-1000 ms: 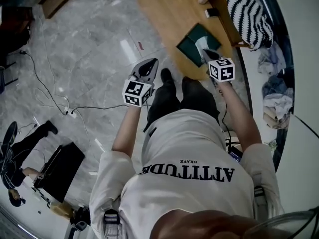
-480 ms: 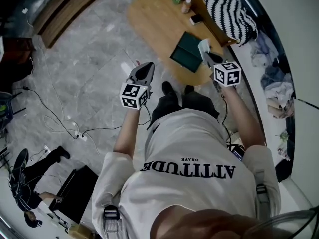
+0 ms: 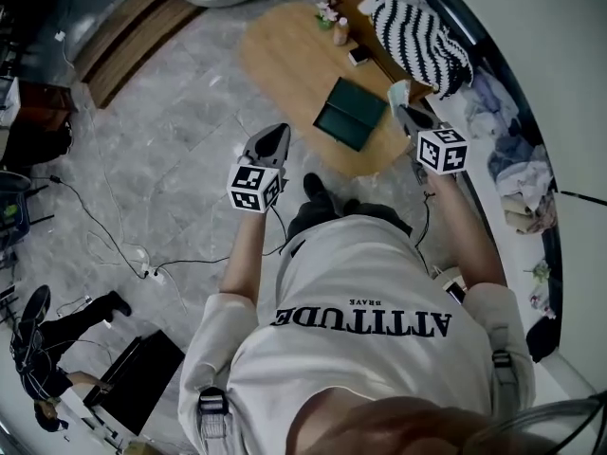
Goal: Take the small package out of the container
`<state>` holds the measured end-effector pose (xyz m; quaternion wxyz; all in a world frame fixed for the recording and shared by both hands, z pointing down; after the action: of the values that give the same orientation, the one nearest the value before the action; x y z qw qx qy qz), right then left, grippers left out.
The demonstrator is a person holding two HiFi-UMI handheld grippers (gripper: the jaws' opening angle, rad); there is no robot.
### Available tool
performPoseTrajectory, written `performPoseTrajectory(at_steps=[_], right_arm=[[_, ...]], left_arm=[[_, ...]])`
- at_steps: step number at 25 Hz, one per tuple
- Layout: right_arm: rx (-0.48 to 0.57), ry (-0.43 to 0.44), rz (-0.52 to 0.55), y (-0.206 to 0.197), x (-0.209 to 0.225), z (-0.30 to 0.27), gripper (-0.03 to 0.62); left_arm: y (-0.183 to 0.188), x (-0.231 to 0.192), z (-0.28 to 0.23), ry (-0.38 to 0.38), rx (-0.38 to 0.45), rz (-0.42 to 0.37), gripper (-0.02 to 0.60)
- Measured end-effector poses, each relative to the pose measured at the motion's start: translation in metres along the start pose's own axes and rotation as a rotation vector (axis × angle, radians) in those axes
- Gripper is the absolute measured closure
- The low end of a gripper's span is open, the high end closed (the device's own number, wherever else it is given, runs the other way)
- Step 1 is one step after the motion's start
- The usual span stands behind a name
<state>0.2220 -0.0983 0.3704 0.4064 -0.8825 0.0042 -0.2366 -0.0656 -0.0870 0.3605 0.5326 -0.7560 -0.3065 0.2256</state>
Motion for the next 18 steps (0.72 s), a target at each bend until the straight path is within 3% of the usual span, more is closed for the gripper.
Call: performPoseTrajectory(at_steps=[18], right_arm=[[0.154, 0.013, 0.001, 0.001, 0.067, 0.135, 0.574]], left_arm=[[0.046, 0.095, 0.043, 0.148, 0.059, -0.085, 0.558]])
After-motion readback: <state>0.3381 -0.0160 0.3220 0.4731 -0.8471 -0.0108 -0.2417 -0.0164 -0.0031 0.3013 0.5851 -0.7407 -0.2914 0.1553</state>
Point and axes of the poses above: the fingertips, and each gripper's own axes: z backward along the fingers, x to its right, y out of its top, the point moved 2 cm from there along z, backward along the fingers, and after that the axes turned 13 degrees about -z, right-handed, at the moved point
